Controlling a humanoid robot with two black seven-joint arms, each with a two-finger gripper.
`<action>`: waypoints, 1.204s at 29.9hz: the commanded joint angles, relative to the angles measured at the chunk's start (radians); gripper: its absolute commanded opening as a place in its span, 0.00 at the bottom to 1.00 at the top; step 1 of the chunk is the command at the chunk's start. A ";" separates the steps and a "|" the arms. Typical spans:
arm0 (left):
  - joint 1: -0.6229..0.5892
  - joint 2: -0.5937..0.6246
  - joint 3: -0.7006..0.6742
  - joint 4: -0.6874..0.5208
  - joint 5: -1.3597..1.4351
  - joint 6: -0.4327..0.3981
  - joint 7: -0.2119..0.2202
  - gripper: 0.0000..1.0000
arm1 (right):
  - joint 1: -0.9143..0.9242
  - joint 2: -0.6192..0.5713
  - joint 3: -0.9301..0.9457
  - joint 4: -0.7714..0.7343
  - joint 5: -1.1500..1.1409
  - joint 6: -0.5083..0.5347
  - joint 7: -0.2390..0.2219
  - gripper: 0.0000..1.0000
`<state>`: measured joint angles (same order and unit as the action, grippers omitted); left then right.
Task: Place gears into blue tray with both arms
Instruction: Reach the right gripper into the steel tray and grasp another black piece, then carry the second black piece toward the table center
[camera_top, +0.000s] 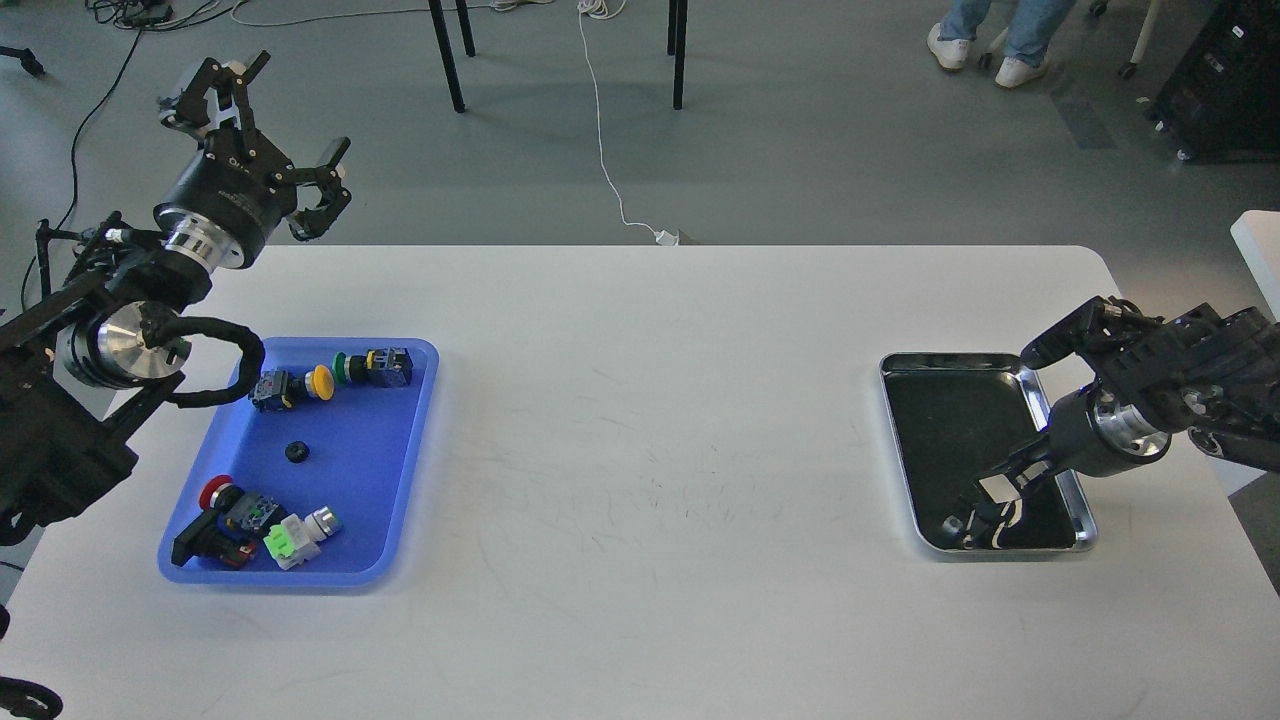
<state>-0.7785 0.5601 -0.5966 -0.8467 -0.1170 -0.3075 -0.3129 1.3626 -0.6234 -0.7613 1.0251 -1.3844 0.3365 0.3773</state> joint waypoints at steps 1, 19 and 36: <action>0.008 0.000 0.000 0.000 0.000 0.001 0.000 0.98 | -0.020 0.005 0.014 -0.017 0.001 -0.002 0.000 0.59; 0.010 0.015 0.000 0.000 -0.001 -0.001 0.000 0.98 | -0.043 0.027 0.022 -0.039 -0.001 -0.002 0.002 0.25; 0.008 0.021 0.000 0.000 0.000 0.001 0.000 0.98 | 0.070 0.065 0.109 0.012 0.094 -0.056 0.014 0.19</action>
<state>-0.7686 0.5815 -0.5967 -0.8468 -0.1181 -0.3071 -0.3129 1.3945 -0.5831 -0.6644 1.0070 -1.3458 0.2824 0.3889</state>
